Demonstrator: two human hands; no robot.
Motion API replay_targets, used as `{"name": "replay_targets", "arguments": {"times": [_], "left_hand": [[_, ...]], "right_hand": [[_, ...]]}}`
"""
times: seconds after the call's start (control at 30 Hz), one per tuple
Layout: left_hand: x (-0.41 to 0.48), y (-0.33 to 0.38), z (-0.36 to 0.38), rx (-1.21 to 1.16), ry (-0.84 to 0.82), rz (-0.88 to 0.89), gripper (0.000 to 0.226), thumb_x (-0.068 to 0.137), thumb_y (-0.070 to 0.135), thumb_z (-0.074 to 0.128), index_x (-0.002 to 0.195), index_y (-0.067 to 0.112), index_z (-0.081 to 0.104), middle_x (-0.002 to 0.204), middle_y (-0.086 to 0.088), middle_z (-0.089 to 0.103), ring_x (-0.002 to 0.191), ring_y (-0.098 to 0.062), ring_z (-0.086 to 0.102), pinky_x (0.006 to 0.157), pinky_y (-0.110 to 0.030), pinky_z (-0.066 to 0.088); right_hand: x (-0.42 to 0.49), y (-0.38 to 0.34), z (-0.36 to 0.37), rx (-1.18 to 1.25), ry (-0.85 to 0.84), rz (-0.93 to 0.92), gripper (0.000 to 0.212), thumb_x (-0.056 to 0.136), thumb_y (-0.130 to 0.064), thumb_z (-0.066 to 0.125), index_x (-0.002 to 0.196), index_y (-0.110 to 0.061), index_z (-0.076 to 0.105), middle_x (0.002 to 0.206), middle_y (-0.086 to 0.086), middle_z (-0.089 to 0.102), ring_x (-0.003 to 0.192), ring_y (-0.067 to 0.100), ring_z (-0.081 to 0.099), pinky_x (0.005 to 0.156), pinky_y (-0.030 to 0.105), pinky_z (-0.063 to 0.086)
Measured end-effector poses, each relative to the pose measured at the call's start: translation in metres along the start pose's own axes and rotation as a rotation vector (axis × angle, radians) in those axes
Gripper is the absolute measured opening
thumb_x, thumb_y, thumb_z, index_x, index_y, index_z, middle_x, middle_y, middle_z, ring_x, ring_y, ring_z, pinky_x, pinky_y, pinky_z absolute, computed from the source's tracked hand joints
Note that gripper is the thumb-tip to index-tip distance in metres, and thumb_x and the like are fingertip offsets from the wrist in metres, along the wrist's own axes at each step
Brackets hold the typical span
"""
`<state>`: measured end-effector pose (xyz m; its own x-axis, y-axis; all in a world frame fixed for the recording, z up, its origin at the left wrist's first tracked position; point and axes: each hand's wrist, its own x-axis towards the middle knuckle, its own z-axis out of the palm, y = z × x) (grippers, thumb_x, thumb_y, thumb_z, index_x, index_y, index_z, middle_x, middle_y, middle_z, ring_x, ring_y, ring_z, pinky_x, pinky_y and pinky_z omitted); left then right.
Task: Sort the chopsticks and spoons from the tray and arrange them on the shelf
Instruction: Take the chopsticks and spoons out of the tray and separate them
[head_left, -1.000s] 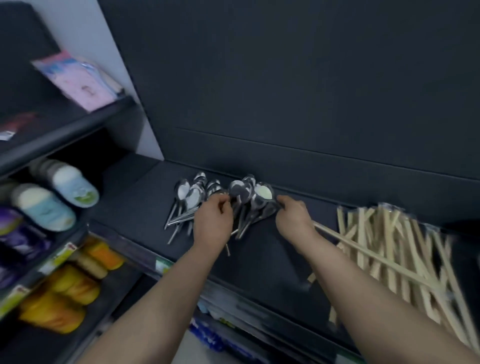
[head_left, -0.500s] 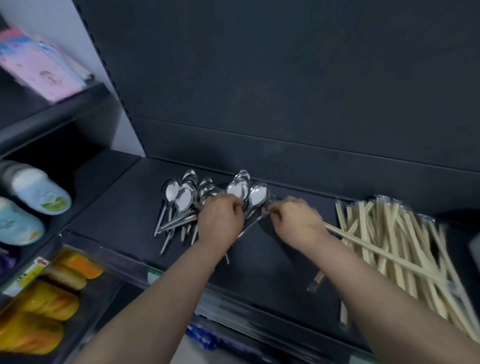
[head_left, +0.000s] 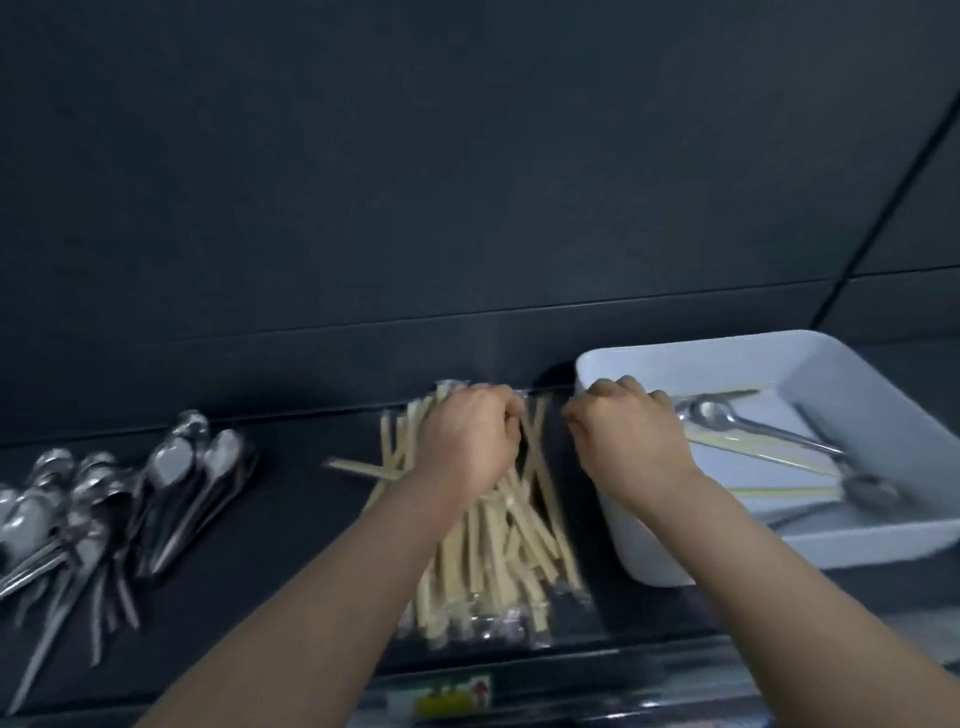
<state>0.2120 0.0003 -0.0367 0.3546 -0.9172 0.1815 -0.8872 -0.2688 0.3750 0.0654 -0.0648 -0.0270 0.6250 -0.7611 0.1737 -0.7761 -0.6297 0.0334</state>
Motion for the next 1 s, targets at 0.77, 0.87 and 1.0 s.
{"name": "replay_targets", "arguments": {"times": [0.77, 0.87, 1.0], "left_hand": [[0.038, 0.207, 0.126, 0.122, -0.640, 0.106, 0.011, 0.076, 0.021, 0.071, 0.087, 0.020, 0.073, 0.094, 0.006, 0.071, 0.090, -0.018, 0.063, 0.077, -0.030, 0.052], [0.044, 0.206, 0.124, 0.213, -0.623, 0.153, 0.017, 0.079, 0.012, 0.065, 0.092, 0.021, 0.070, 0.100, 0.004, 0.068, 0.094, -0.020, 0.061, 0.072, -0.028, 0.047], [0.052, 0.201, 0.117, 0.290, -0.605, 0.122, 0.016, 0.087, 0.014, 0.058, 0.100, 0.017, 0.068, 0.105, -0.001, 0.066, 0.098, -0.025, 0.062, 0.080, -0.033, 0.051]], "right_hand": [[-0.007, 0.255, 0.039, 0.160, -0.363, 0.170, 0.034, 0.085, -0.016, 0.048, 0.110, -0.033, 0.064, 0.115, -0.003, 0.063, 0.105, 0.023, 0.059, 0.079, 0.028, 0.046], [0.002, 0.258, 0.038, 0.151, -0.395, 0.127, 0.031, 0.089, -0.016, 0.048, 0.116, -0.023, 0.060, 0.120, 0.001, 0.060, 0.110, 0.025, 0.057, 0.088, 0.032, 0.049], [0.013, 0.254, 0.039, 0.092, -0.473, 0.123, 0.032, 0.090, -0.015, 0.051, 0.121, -0.013, 0.057, 0.126, 0.008, 0.057, 0.116, 0.028, 0.056, 0.092, 0.033, 0.048]]}}
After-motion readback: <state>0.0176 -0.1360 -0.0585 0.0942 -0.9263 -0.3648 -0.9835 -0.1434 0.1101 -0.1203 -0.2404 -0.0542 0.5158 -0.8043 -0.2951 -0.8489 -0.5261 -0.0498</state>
